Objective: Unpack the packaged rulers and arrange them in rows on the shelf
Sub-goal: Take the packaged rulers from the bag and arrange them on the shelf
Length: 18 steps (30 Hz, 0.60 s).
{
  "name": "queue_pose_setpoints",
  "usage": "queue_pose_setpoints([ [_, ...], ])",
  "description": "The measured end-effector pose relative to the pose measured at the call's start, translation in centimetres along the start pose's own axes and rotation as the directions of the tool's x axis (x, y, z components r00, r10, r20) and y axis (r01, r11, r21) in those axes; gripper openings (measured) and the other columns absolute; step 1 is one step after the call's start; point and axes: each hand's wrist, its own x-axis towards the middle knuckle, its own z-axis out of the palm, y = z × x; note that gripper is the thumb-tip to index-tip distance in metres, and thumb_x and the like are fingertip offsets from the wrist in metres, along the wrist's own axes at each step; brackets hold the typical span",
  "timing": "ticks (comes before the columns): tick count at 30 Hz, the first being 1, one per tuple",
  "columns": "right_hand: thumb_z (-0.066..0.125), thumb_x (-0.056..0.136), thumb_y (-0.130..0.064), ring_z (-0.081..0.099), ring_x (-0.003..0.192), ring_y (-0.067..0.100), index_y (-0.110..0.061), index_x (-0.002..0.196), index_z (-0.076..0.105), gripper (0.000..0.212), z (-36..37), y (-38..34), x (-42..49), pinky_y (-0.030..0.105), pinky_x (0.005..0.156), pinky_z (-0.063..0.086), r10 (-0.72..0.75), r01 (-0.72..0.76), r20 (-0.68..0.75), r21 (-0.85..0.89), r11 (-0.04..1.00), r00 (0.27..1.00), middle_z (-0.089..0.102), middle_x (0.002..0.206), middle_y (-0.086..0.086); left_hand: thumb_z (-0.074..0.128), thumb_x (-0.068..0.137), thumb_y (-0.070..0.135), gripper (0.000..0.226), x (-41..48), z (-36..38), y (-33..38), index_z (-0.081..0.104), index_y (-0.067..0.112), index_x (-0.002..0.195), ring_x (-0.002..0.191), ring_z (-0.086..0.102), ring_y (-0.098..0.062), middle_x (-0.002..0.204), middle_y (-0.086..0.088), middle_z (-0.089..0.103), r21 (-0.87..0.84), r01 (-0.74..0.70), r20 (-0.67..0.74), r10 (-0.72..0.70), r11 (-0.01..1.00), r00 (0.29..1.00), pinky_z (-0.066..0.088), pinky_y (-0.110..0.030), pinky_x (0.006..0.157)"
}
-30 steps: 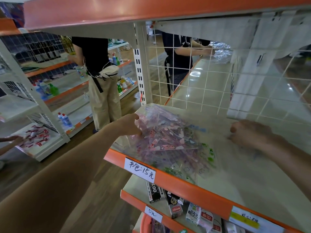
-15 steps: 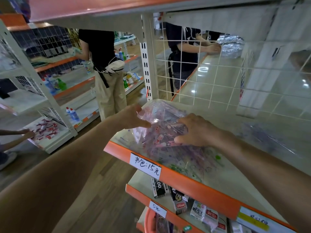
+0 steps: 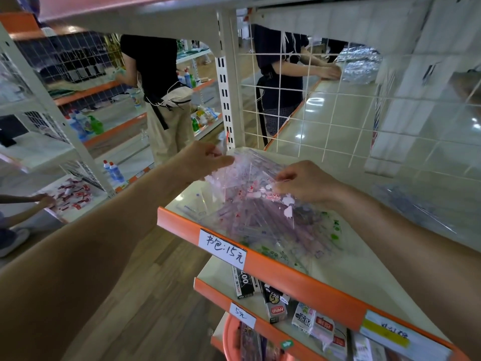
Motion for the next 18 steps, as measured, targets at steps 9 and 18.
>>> queue_pose_setpoints([
  [9,0.060,0.092,-0.012,0.051,0.056,0.014,-0.012,0.090,0.066,0.007,-0.7,0.7,-0.1,0.023,0.051,0.042,0.102,-0.082,-0.034,0.374,0.924,0.994,0.067,0.078,0.006,0.056,0.094,0.035,0.023,-1.1,0.9,0.8,0.063,0.013,0.095,0.061,0.061,-0.012,0.078,-0.004,0.067,-0.369,0.195,0.193,-0.131,0.909,0.972,0.054,-0.027,0.061],
  [18,0.057,0.093,-0.005,0.059,0.063,0.013,-0.013,0.109,0.058,0.018,-1.1,0.4,-0.5,0.022,0.052,0.048,0.077,-0.062,-0.005,0.539,0.840,0.997,0.068,0.090,0.010,0.058,0.091,0.000,0.019,-1.3,1.7,1.9,0.067,0.014,0.098,0.071,0.064,-0.016,0.080,-0.003,0.069,-0.633,0.328,0.323,-0.145,0.701,0.935,0.056,-0.034,0.072],
])
